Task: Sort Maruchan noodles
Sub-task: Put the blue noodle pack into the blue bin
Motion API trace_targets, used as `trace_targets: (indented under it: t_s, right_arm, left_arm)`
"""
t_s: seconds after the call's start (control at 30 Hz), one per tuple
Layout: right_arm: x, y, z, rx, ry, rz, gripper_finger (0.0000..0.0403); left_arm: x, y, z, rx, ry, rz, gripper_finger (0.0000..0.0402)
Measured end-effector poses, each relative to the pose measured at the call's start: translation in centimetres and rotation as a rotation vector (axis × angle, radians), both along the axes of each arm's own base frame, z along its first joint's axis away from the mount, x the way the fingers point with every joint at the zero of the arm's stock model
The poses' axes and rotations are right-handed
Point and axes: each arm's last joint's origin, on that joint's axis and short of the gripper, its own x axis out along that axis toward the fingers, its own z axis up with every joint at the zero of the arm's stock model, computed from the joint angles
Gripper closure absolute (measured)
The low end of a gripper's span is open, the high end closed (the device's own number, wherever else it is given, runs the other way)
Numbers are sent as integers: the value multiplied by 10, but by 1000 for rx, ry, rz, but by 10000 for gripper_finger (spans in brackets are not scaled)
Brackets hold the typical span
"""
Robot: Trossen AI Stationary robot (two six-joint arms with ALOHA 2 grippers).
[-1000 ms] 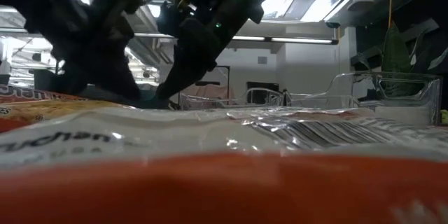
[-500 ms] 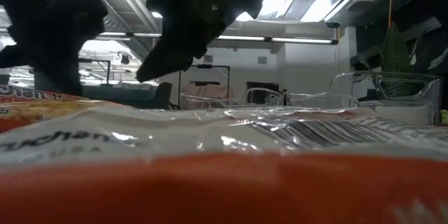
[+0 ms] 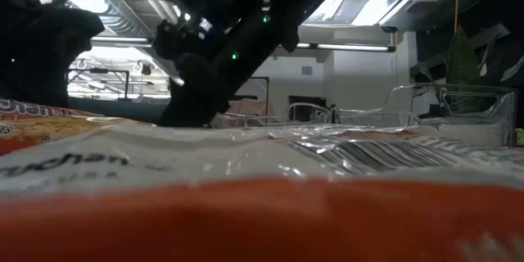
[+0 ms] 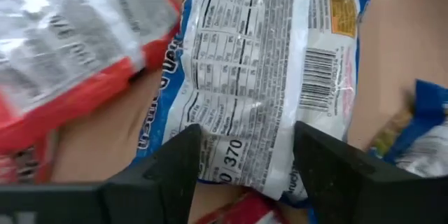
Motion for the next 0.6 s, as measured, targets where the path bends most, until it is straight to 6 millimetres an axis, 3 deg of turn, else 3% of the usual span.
trace_targets:
  t_s: [0.13, 0.23, 0.53, 0.6]
  right_arm:
    - [1, -1, -3, -30, 3, -25, 187]
    - [0, -1, -3, -56, 3, -46, 213]
    - [0, -2, -4, -67, 18, -68, 380]
    - [0, -2, -4, -68, 17, -70, 395]
  left_arm:
    - [1, 0, -6, -14, -56, 6, 402]
    - [2, 1, -10, -25, -88, 17, 401]
    - [3, 2, -11, -13, -103, 20, 401]
    - [3, 2, -11, -17, -107, 20, 401]
